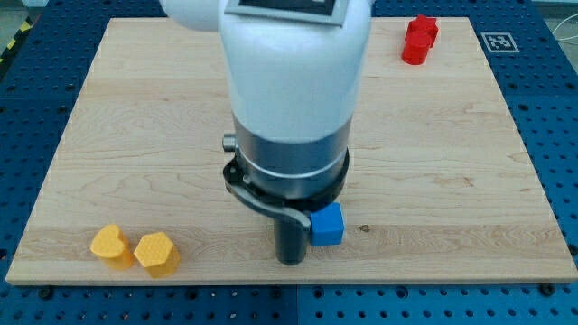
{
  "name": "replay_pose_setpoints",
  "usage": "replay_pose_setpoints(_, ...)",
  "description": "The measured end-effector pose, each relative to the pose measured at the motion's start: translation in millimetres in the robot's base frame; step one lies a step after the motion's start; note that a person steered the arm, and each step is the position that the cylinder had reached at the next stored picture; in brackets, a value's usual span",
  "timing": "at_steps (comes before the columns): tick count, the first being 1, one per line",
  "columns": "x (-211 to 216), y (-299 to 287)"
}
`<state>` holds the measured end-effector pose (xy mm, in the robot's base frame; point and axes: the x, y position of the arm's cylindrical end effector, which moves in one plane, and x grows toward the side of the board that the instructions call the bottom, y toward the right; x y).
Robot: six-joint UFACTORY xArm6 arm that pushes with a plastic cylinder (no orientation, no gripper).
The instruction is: Separate the group of blocks from blue cube
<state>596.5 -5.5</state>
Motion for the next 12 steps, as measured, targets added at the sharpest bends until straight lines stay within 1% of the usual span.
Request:
replay_pose_setpoints(1, -15.2, -9.1)
replay_pose_setpoints(3, -21.1, -40.4)
replay_pose_setpoints(4, -31.7, -38.5)
replay_pose_setpoints(6, -29.5, -22.0)
replay_pose_setpoints(9, -8.2, -7.4)
replay_pose_setpoints(12, -6.2, 0.5)
